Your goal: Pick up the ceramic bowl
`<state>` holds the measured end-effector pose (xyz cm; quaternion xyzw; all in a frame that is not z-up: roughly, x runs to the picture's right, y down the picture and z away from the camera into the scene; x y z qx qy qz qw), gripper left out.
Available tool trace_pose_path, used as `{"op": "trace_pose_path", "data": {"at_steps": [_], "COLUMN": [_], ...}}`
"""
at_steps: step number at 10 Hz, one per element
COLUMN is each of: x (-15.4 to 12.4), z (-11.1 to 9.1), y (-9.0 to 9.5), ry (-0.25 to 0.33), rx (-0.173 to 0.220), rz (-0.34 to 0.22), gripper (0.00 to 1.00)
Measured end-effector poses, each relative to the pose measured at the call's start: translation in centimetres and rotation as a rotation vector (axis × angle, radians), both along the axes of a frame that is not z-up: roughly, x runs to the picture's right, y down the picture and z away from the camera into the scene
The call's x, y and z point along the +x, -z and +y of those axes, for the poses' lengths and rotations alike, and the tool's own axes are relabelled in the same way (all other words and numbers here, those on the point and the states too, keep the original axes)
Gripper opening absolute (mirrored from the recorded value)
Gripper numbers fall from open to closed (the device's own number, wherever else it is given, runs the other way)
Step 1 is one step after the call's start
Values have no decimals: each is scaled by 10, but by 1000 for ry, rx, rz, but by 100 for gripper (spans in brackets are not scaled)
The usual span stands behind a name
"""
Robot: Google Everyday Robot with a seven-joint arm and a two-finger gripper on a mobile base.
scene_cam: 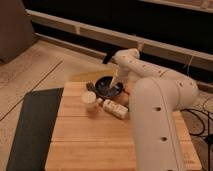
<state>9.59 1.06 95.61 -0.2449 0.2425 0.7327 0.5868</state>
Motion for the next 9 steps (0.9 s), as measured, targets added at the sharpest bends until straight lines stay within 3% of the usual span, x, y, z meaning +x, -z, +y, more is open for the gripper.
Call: {"op": "trace_pose_path", "data": {"at_steps": [2, 5, 8, 9], "x": [0, -2, 4, 9], "z": [15, 18, 5, -9], "y": [-11, -21, -24, -20], "ry": [10, 11, 12, 4], "rx": [-56, -80, -57, -29], "rz": [17, 23, 43, 65], "gripper": [63, 35, 4, 0]}}
